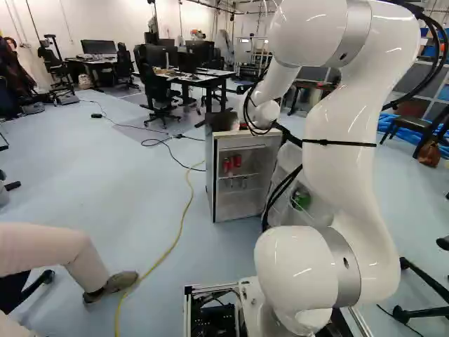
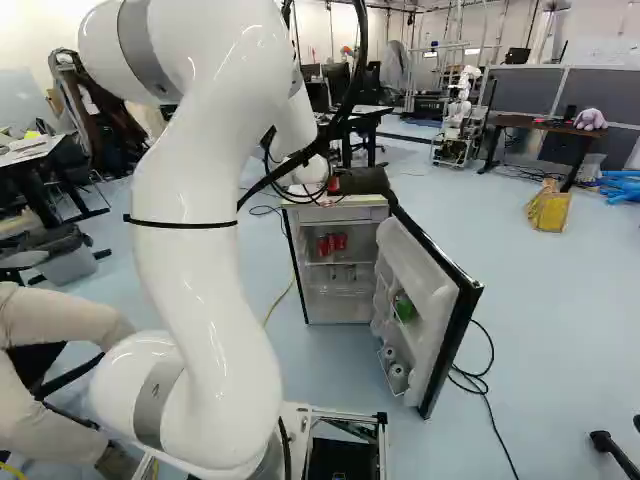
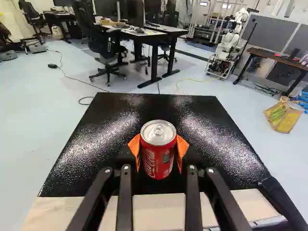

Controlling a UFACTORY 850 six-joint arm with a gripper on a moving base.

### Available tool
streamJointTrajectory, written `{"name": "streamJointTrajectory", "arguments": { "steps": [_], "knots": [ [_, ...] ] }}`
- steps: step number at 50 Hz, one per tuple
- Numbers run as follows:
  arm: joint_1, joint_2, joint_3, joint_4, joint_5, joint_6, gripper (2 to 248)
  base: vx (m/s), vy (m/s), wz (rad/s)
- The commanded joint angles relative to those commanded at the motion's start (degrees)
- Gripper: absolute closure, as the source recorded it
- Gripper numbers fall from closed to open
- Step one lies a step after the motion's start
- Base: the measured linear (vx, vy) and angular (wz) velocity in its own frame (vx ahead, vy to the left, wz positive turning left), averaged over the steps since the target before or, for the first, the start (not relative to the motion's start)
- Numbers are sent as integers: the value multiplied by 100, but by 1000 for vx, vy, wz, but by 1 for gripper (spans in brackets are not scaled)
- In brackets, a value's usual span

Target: Grab a drink from the fridge

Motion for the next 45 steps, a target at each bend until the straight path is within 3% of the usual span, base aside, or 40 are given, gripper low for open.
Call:
{"name": "streamJointTrajectory", "arguments": {
  "steps": [1, 2, 7, 8, 12, 13, 17, 18, 23, 24, 45],
  "knots": [
    [0, 0, 0, 0, 0, 0, 157, 0, 0, 0],
    [0, 0, 0, 0, 0, 0, 127, 0, 0, 0],
    [0, 0, 0, 0, 0, 0, 127, 0, 0, 0],
    [0, 0, 0, 0, 0, 0, 94, 0, 0, 0],
    [0, 0, 0, 0, 0, 0, 94, 0, 0, 0],
    [0, 0, 0, 0, 0, 0, 58, 0, 0, 0],
    [0, 0, 0, 0, 0, 0, 58, 0, 0, 0],
    [0, 0, 0, 0, 0, 0, 22, 0, 0, 0],
    [0, 0, 0, 0, 0, 0, 22, 0, 0, 0],
    [0, 0, 0, 0, 0, 0, 3, 0, 0, 0],
    [0, 65, 82, 0, 0, 0, 3, 0, 0, 0]
  ]
}}
